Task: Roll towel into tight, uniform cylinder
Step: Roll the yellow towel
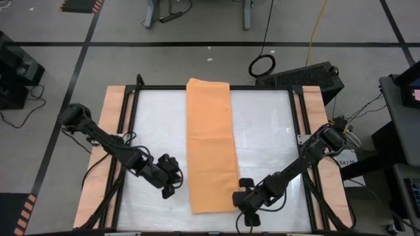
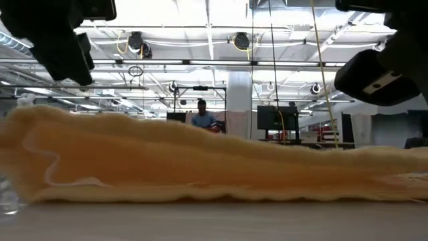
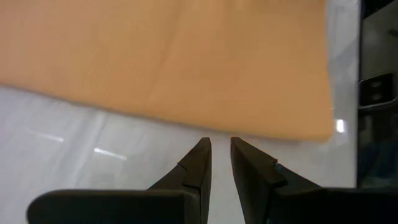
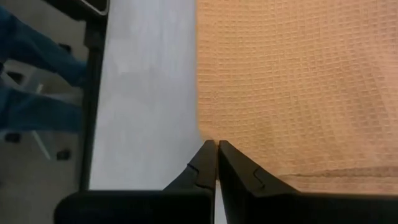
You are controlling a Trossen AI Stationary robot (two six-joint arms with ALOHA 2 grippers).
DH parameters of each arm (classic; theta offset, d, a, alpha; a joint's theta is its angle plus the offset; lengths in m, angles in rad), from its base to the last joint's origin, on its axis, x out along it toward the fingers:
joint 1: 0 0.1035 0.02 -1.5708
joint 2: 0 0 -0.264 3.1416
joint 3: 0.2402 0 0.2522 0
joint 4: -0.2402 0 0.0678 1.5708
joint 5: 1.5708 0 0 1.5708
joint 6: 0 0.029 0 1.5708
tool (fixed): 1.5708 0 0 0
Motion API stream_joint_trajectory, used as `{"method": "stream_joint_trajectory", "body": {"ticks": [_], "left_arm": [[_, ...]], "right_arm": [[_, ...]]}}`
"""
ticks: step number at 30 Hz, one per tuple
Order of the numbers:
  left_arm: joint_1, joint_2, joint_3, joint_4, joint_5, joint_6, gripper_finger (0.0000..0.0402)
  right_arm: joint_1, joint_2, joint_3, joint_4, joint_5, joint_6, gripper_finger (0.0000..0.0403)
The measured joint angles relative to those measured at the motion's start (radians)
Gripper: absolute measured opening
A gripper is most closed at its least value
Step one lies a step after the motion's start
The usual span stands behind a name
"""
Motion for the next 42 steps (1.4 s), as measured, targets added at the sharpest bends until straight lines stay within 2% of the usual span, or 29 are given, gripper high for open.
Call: {"method": "stream_joint_trajectory", "body": {"ticks": [4,11,17,24,30,35,42], "left_arm": [[-0.013,0.042,0.000,0.001,0.002,-0.001,0.0065],[-0.017,0.091,0.000,0.098,0.007,0.002,0.0065],[-0.017,0.102,0.000,0.141,0.004,0.027,0.0065],[-0.017,0.102,0.000,0.137,0.012,0.051,0.0065],[-0.017,0.103,0.000,0.137,0.012,0.059,0.0065],[-0.017,0.121,-0.001,0.146,0.008,0.060,0.0065],[-0.025,0.181,0.000,0.305,0.029,0.146,0.0065]], "right_arm": [[-0.004,0.006,-0.002,-0.040,0.004,-0.034,0.0002],[-0.006,0.015,-0.001,-0.116,0.022,-0.033,0.0002],[-0.006,0.019,-0.001,-0.120,0.020,-0.031,0.0008],[-0.006,-0.035,-0.001,-0.145,-0.036,-0.006,0.0082],[0.029,-0.069,-0.001,-0.161,-0.026,0.015,0.0129],[0.085,-0.064,-0.001,-0.097,0.064,-0.007,0.0122],[0.112,-0.017,-0.002,-0.112,0.135,-0.006,0.0086]]}}
